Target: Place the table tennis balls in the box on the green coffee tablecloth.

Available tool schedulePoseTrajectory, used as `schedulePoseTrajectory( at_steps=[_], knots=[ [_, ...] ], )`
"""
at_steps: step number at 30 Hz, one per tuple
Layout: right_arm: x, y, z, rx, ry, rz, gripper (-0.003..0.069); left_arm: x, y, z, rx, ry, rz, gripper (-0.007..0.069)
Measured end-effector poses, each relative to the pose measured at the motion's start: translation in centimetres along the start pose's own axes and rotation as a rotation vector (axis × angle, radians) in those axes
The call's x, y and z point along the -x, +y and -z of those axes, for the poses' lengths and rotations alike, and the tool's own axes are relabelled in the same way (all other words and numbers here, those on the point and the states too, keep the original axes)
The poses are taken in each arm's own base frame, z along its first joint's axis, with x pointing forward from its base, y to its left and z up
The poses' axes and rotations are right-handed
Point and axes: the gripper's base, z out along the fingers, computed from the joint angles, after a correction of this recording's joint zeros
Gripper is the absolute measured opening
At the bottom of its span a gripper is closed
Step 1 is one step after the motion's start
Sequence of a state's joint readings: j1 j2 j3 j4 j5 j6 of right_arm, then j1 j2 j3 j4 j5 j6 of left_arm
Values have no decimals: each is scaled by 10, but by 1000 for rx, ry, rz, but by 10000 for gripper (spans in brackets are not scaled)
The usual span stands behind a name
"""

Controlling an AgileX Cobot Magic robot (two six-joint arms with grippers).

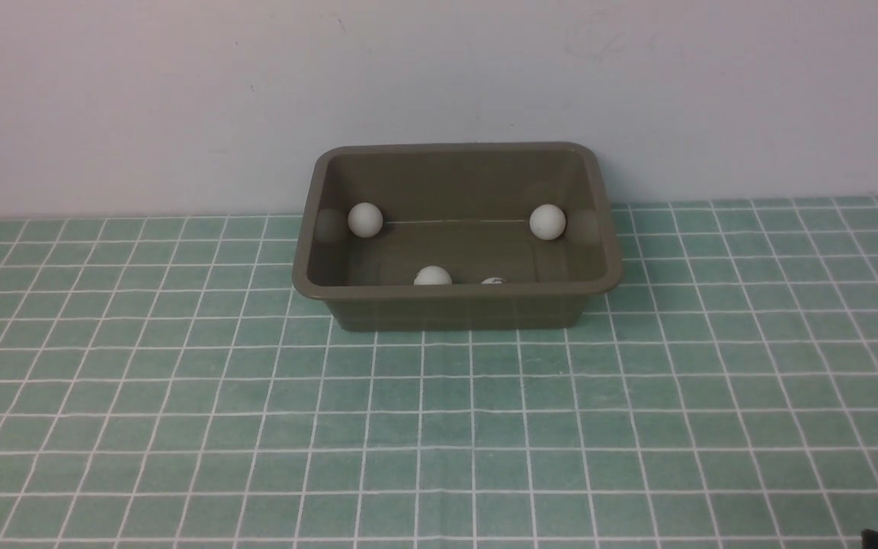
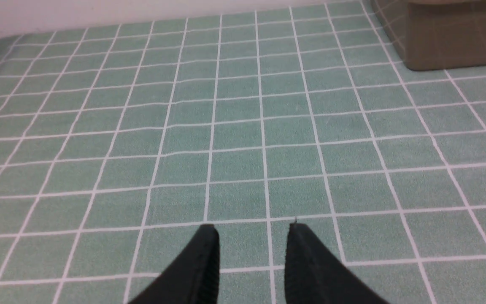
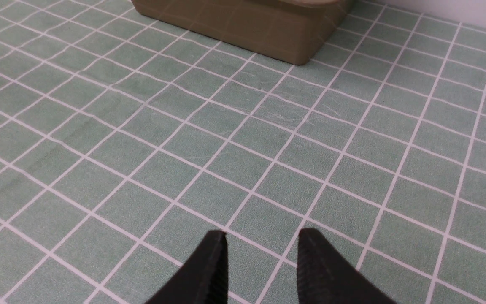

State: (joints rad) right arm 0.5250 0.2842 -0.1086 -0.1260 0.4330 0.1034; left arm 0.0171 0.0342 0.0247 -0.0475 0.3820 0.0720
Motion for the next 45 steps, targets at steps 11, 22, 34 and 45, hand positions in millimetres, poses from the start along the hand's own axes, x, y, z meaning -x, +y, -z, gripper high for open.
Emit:
schedulePoseTrajectory(
  at_steps=[11,22,34,45],
  knots=[
    [0,0,0,0,0,0,223,1,0,3,0,-43,8,206],
    [0,0,0,0,0,0,223,1,-1,3,-7,-44,25,206],
    [0,0,0,0,0,0,223,1,-1,3,-7,-44,25,206],
    [3,-2,1,-26,-39,91,223,1,-1,3,-7,-44,25,206]
  ],
)
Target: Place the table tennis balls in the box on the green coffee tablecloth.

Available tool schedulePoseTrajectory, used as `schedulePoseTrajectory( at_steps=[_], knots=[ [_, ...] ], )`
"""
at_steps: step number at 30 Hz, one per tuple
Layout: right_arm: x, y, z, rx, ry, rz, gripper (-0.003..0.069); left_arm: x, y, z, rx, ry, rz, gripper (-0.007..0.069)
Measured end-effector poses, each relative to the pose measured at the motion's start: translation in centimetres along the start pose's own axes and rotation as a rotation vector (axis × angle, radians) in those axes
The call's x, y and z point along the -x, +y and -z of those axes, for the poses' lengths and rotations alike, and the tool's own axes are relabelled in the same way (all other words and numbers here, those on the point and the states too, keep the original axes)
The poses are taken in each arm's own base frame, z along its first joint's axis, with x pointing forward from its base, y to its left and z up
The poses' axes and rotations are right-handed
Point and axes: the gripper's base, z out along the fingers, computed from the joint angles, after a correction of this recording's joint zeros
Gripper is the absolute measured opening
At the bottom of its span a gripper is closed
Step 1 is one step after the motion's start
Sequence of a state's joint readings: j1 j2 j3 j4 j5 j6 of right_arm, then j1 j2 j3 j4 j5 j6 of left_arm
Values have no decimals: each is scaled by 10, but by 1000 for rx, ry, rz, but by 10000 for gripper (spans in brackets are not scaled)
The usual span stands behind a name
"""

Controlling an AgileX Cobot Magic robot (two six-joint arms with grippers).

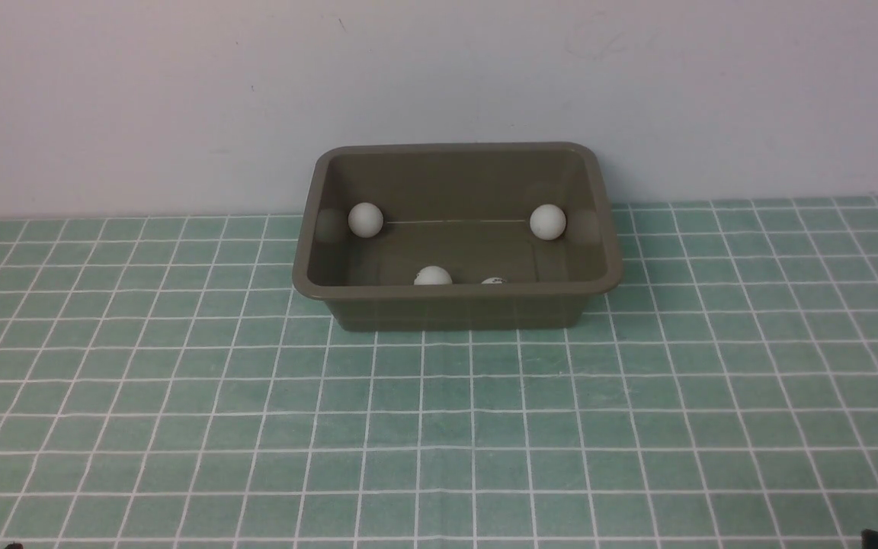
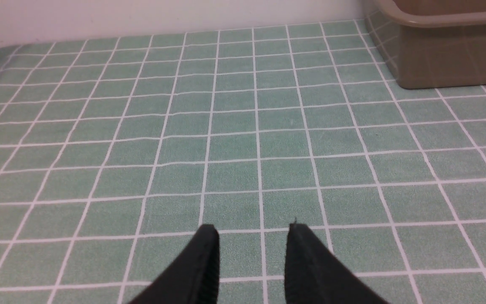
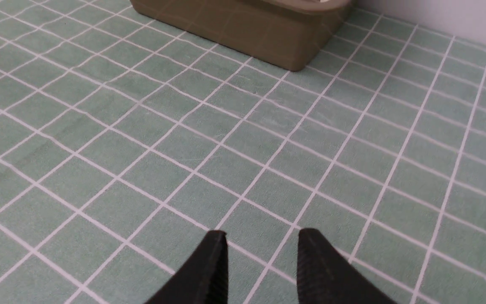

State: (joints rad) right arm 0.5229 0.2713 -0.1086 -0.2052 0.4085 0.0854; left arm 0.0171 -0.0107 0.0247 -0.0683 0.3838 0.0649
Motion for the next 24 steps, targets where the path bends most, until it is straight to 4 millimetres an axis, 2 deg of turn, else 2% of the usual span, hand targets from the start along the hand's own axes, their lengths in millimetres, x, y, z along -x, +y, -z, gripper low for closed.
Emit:
schedulePoseTrajectory(
  at_steps=[4,13,17,20,24],
  knots=[
    [5,-5,6,-58,-81,40,223,0,0,0,0,0,0,206],
    [0,-23,17,-348,-92,-140,223,0,0,0,0,0,1,206],
    [-13,-26,20,-447,-108,-222,223,0,0,0,0,0,1,206],
    [-28,-23,18,-458,-110,-259,223,0,0,0,0,0,1,206],
    [-37,-21,16,-455,-108,-308,223,0,0,0,-1,0,2,206]
  ],
)
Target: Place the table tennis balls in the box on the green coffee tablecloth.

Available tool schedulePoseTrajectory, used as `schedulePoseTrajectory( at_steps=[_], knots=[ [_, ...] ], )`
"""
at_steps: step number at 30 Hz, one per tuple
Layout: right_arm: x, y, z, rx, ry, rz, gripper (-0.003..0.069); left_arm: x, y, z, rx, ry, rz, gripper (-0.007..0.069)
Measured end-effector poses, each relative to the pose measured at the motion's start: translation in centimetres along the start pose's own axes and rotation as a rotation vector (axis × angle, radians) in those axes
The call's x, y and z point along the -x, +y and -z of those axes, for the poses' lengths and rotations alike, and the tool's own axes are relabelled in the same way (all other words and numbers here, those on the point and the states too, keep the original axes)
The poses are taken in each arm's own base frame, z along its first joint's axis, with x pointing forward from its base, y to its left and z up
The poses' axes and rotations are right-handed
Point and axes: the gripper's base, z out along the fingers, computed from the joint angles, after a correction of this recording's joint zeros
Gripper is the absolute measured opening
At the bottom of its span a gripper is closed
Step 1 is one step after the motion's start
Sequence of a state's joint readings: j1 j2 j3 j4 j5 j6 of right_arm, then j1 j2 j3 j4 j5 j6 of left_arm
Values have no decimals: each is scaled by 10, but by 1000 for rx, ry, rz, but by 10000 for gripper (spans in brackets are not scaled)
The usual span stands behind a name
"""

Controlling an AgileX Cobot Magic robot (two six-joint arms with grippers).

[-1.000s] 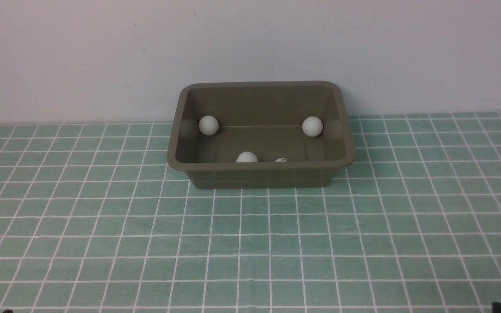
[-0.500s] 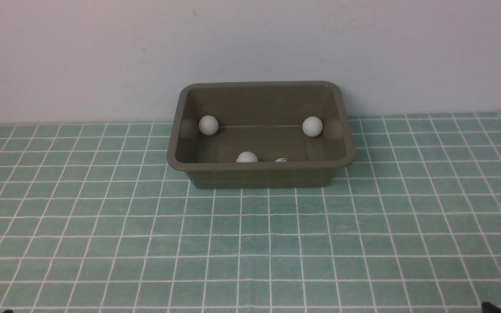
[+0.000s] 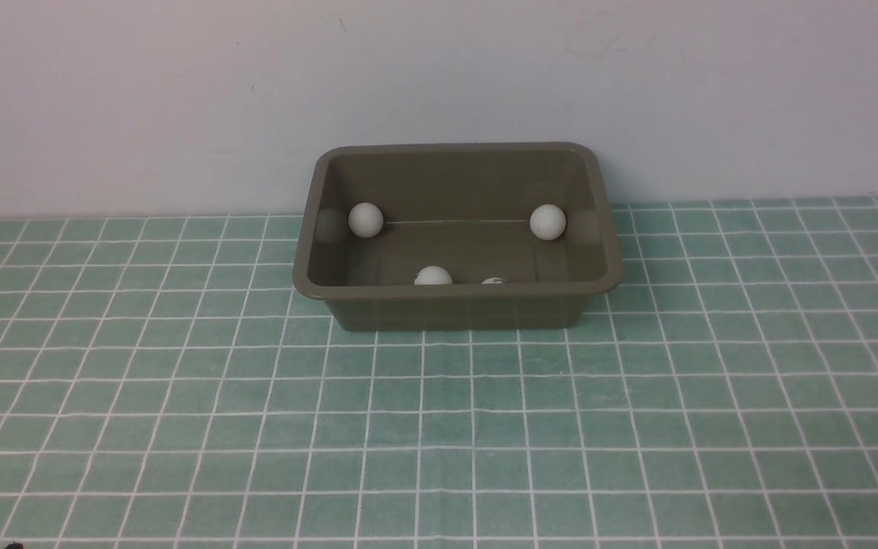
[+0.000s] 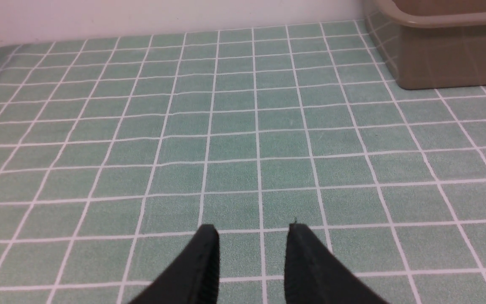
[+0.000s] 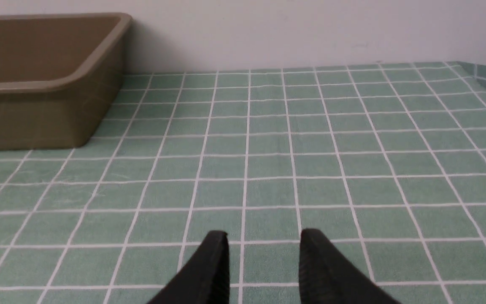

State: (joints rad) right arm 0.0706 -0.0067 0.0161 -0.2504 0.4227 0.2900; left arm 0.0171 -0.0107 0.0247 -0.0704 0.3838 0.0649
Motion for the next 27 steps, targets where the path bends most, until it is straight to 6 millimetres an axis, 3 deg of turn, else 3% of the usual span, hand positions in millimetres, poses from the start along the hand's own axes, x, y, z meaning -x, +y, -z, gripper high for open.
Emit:
schedulePoseTrajectory(
  at_steps=[27],
  knots=[
    [1,0,0,2,-15,76,223,0,0,0,0,0,2,206]
  ],
)
